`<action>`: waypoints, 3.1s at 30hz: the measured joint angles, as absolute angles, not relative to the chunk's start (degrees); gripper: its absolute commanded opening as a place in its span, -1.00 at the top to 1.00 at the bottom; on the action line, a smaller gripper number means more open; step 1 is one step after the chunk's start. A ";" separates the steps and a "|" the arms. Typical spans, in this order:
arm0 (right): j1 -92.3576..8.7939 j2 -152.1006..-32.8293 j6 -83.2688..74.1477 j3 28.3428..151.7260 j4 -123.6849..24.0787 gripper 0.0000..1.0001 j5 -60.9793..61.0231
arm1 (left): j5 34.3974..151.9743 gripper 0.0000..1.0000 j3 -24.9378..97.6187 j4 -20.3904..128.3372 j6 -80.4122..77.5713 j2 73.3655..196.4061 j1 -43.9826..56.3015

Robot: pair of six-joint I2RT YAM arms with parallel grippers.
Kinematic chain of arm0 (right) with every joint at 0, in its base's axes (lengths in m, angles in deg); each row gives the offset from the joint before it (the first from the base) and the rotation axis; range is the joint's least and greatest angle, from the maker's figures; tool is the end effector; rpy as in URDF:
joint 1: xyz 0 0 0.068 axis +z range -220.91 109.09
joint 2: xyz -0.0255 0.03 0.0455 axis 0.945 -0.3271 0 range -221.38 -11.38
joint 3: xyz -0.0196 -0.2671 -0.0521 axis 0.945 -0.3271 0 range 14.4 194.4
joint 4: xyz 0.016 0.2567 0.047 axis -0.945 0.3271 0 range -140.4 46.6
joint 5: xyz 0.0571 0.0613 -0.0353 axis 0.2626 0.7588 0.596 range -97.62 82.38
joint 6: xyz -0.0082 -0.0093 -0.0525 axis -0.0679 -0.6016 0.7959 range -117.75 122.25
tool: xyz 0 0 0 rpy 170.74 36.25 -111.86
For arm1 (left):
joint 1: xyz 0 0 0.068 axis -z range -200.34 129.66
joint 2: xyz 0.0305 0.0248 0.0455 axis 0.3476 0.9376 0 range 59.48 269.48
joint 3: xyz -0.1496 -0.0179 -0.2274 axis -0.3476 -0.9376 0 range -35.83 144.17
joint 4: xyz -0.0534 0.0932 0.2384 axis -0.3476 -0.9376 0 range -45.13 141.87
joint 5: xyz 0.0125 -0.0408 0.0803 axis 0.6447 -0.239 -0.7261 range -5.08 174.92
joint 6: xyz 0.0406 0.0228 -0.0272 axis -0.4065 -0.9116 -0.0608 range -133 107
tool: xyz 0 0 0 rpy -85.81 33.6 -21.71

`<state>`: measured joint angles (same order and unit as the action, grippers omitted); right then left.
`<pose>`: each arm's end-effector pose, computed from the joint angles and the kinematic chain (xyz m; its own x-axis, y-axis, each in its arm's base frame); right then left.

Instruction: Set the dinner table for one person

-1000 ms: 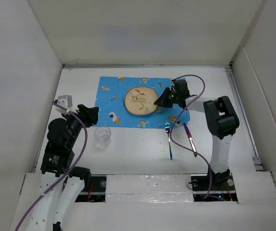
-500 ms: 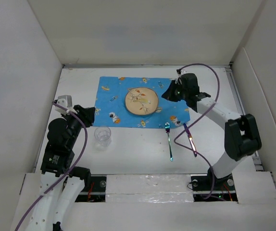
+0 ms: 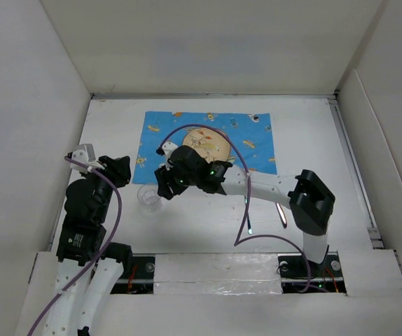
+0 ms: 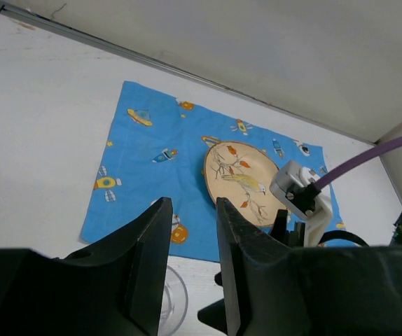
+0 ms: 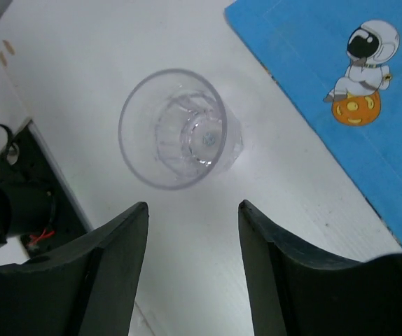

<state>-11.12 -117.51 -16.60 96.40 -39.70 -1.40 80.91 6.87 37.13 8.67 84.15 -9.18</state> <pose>0.2137 0.3746 0.2592 -0.5640 -0.3303 -0.7568 -0.7625 0.5602 0.3238 0.1024 -0.0177 0.3629 0.0063 -0.3767 -0.9263 0.1365 0.9180 -0.3724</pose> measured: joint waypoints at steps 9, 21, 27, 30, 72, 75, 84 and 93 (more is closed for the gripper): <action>-9.09 -128.02 -15.68 111.52 -32.09 -0.08 -11.13 | 80.61 0.38 6.87 36.97 8.78 83.95 -9.18; -8.80 -134.95 -16.58 116.90 -26.80 1.00 -16.13 | 81.42 0.37 6.87 36.97 8.78 83.23 -9.18; -17.89 -126.21 -16.75 112.18 -27.79 1.00 -15.06 | 81.61 0.35 6.87 36.97 8.76 83.18 -9.18; -30.00 -121.03 -16.71 109.84 -29.27 1.00 -14.69 | 81.90 0.31 6.87 37.00 8.71 83.16 -9.18; -62.05 -141.92 -12.90 130.38 -17.73 0.01 -18.12 | 83.54 0.25 6.87 37.00 8.50 83.38 -9.18; -62.22 -140.64 -13.10 128.42 -18.59 -0.14 -17.12 | 83.69 0.26 6.87 37.00 8.50 83.38 -9.18; -62.72 -105.80 -17.76 87.57 -31.68 1.00 -13.31 | 84.94 0.31 6.87 37.08 8.50 81.74 -9.09; -60.78 -73.67 -22.67 54.56 -33.23 1.00 -10.86 | 88.02 0.28 6.87 37.54 8.50 80.36 -8.44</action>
<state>-60.78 -73.67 -22.67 54.56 -33.23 -10.86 88.02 6.87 37.54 8.50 80.36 -8.44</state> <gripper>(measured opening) 0.009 0.350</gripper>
